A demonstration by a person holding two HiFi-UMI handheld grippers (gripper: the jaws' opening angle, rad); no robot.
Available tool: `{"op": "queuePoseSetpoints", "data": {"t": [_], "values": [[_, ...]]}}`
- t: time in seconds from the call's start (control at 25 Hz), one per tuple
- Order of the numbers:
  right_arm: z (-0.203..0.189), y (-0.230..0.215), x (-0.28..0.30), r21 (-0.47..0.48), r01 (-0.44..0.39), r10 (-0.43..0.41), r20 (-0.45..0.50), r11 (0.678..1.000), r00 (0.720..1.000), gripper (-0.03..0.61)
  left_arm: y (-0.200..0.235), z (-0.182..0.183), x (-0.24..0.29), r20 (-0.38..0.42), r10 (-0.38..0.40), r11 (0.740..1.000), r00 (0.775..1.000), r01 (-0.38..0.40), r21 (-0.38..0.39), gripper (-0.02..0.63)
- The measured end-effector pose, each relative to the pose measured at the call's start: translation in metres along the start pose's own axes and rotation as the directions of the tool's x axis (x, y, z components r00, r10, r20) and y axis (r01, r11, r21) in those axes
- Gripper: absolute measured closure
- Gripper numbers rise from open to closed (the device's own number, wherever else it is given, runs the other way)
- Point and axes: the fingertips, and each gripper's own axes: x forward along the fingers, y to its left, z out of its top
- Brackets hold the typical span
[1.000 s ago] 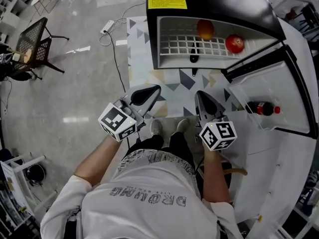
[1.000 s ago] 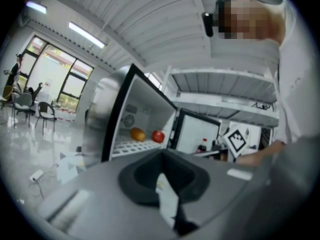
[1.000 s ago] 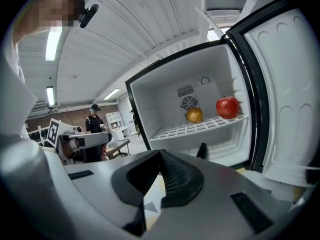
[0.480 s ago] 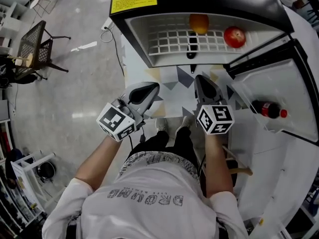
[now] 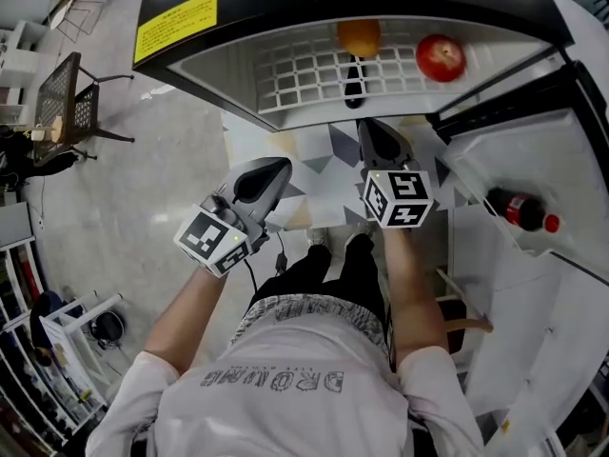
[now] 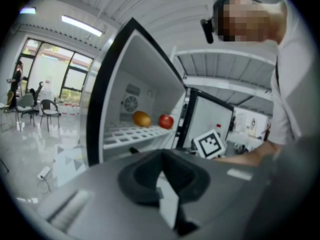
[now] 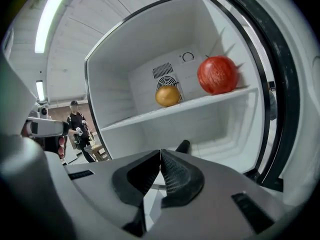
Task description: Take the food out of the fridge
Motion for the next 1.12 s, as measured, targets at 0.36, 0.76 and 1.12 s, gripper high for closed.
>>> {"op": "queuePoseSetpoints", "data": {"t": [0.36, 0.76, 1.12], "values": [[-0.01, -0.013, 0.027, 0.015, 0.034, -0.034, 0.009, 0.999, 0.999, 0.548, 0.003, -0.006, 0.015, -0.03, -0.025, 1.0, 0.999, 0.025, 0.018, 0.607], [-0.02, -0.024, 0.052, 0.004, 0.077, -0.077, -0.002, 0.997, 0.997, 0.458, 0.007, -0.018, 0.017, -0.041, -0.033, 0.999, 0.999, 0.034, 0.017, 0.607], [-0.032, -0.03, 0.072, -0.032, 0.102, -0.103, -0.04, 0.994, 0.994, 0.366, 0.009, -0.031, 0.015, -0.05, -0.03, 1.0, 0.998, 0.031, 0.006, 0.607]]}}
